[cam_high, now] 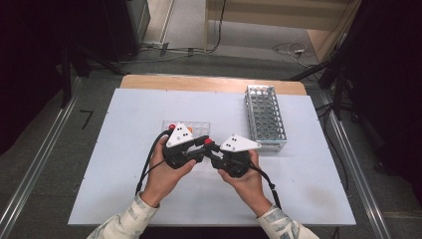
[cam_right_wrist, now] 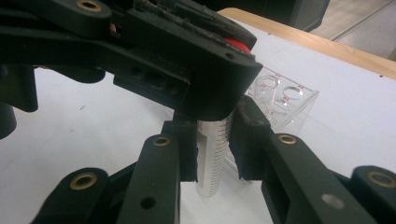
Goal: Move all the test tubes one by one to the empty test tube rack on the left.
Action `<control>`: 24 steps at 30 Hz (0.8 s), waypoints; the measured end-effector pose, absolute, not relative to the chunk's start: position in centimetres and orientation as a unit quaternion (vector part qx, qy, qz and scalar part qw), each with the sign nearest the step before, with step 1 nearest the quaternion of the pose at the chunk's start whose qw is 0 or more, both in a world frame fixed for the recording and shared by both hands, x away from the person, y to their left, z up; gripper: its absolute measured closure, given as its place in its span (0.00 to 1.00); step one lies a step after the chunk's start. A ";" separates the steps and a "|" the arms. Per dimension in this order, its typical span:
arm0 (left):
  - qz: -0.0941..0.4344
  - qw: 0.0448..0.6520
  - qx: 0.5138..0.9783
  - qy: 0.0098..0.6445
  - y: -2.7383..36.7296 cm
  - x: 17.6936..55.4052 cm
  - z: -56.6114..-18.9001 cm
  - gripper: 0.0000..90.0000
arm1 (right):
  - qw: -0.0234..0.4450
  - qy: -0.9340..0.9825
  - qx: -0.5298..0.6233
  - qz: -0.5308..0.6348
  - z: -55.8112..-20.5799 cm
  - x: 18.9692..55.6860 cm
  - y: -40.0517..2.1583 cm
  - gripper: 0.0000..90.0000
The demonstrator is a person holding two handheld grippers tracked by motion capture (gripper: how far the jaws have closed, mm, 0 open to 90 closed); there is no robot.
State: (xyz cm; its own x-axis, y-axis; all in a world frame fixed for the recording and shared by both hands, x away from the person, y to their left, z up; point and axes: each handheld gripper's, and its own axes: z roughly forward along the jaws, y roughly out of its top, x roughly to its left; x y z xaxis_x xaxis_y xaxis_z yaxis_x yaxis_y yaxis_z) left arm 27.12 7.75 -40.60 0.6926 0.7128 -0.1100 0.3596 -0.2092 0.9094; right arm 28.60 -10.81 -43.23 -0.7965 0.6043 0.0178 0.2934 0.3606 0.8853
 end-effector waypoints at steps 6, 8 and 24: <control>0.170 0.527 0.753 0.357 8.2 27.1 -40.3 0.78 | 0.159 0.802 0.284 0.501 -43.0 28.5 -11.1 0.50; 0.171 0.526 0.752 0.358 8.5 27.1 -40.1 0.78 | 0.160 0.797 0.292 0.504 -43.0 28.5 -11.3 0.44; 0.196 0.538 0.717 0.397 13.8 26.2 -37.4 0.78 | 0.166 0.783 0.307 0.514 -42.6 27.9 -15.0 0.40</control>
State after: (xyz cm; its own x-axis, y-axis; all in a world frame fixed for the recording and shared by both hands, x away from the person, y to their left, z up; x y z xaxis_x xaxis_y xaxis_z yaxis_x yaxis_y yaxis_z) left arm 26.24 13.83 -37.44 0.6083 0.7802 -0.1460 0.3588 -0.1063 0.9273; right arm 27.89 -15.01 -42.56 -0.7568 0.6514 0.0549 0.3093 0.2829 0.9079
